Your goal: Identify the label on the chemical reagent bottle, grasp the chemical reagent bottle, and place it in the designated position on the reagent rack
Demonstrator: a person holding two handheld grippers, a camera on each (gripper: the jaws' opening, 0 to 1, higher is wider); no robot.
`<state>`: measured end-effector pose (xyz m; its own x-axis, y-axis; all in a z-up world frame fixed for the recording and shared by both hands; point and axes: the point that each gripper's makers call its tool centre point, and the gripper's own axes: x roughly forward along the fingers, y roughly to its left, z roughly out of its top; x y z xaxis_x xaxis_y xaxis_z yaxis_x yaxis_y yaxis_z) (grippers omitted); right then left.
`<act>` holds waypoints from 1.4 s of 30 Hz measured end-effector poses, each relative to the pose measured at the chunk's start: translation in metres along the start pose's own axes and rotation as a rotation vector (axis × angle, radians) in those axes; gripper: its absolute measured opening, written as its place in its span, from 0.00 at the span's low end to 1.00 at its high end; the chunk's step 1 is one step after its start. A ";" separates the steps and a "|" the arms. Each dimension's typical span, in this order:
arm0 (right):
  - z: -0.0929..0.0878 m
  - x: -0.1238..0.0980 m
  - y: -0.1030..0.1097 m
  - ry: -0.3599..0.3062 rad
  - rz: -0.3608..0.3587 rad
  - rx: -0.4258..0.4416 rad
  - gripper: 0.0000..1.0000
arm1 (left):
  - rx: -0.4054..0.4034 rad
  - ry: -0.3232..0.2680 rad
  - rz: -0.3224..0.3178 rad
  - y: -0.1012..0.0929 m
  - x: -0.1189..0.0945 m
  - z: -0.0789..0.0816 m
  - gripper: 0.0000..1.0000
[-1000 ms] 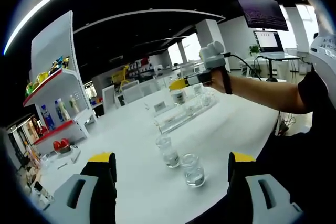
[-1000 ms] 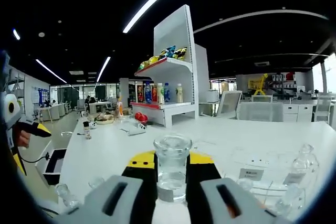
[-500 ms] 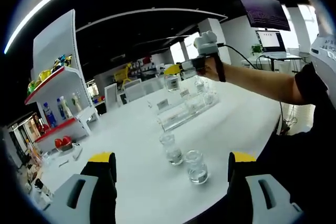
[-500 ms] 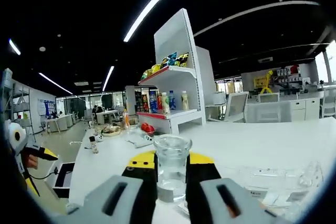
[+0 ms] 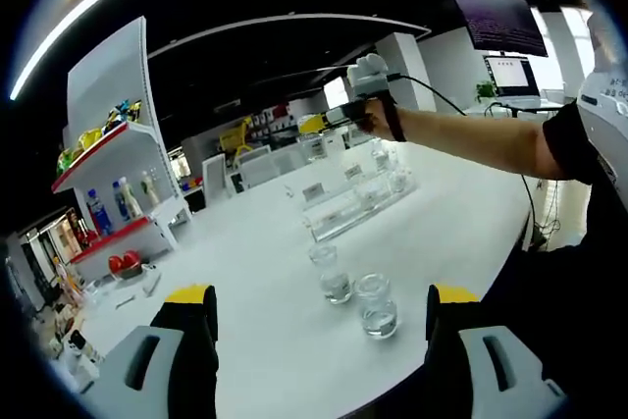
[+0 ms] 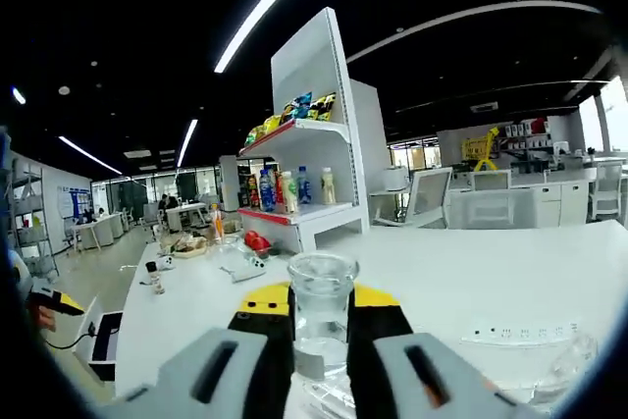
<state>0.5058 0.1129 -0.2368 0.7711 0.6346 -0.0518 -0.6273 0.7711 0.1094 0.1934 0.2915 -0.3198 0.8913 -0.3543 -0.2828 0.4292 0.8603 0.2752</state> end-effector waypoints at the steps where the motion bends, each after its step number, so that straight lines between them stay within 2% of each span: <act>1: -0.001 0.003 -0.003 0.002 -0.008 -0.006 0.16 | 0.001 0.001 0.003 0.001 0.000 0.000 0.87; 20: -0.020 0.046 -0.049 0.020 -0.094 -0.038 0.16 | -0.010 0.021 0.030 0.010 0.000 -0.004 0.88; 24: -0.021 0.047 -0.049 0.021 -0.095 -0.039 0.16 | -0.011 0.022 0.030 0.010 0.000 -0.005 0.88; 29: -0.035 0.056 -0.050 0.048 -0.098 -0.089 0.16 | -0.012 0.029 0.029 0.010 0.003 -0.007 0.88; 42: -0.060 0.067 -0.048 0.089 -0.102 -0.094 0.16 | -0.028 0.039 0.040 0.015 0.001 -0.015 0.88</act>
<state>0.5815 0.1216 -0.3051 0.8210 0.5518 -0.1464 -0.5571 0.8304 0.0063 0.1980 0.3094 -0.3299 0.9011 -0.3057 -0.3075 0.3889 0.8834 0.2613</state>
